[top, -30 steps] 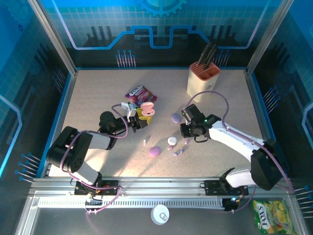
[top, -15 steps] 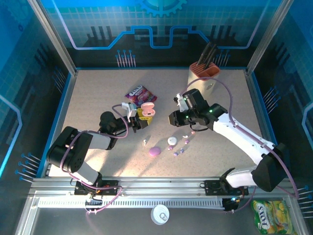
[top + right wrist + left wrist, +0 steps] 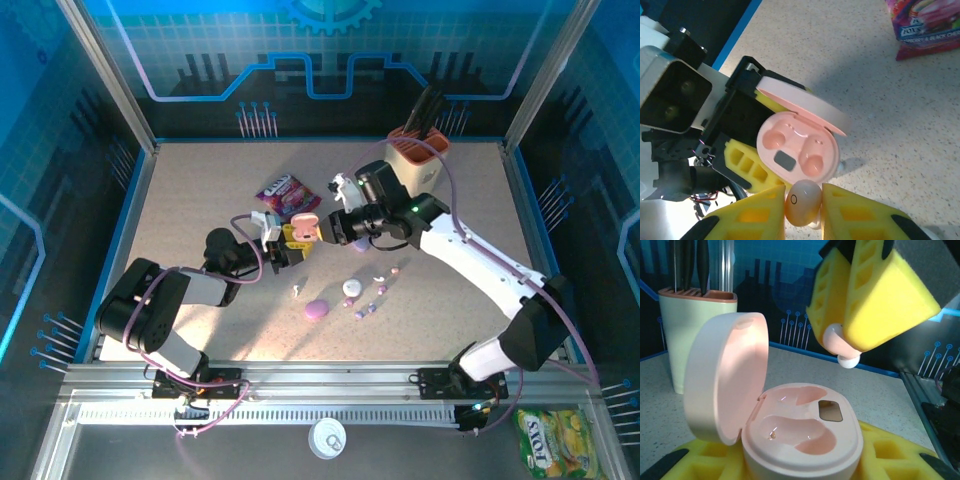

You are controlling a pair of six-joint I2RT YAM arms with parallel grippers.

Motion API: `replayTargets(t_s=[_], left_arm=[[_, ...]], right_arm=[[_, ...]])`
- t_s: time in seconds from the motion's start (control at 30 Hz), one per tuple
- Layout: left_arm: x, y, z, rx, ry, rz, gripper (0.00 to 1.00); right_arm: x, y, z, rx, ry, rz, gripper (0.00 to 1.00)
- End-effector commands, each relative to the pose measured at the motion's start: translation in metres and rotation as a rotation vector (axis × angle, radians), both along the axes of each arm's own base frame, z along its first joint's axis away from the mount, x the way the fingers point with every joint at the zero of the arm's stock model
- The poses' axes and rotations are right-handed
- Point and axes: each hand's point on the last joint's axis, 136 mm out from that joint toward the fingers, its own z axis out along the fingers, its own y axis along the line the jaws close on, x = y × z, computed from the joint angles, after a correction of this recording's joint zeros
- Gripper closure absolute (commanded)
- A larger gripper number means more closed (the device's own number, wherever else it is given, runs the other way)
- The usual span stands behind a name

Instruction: Insert wireless bluetooth earbuds into charging case

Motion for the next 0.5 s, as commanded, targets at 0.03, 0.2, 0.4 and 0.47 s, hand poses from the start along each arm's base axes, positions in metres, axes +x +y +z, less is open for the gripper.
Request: replayTargets(t_s=[0.03, 0.2, 0.4, 0.47], left_arm=[[-0.009, -0.005, 0.009, -0.004, -0.057, -0.059, 0.64], [-0.012, -0.005, 0.012, -0.007, -0.059, -0.071, 0.63], [-0.015, -0.006, 0.013, -0.009, -0.057, -0.084, 0.64], [-0.016, -0.006, 0.014, -0.01, -0.061, -0.084, 0.64]], right_arm=[[-0.001, 0.019, 0.013, 0.036, -0.036, 0.067, 0.79], [0.0, 0.024, 0.009, 0.037, -0.028, 0.078, 0.79], [0.001, 0.028, 0.0, 0.03, -0.01, 0.084, 0.79], [0.001, 0.027, -0.004, 0.026, -0.004, 0.083, 0.79]])
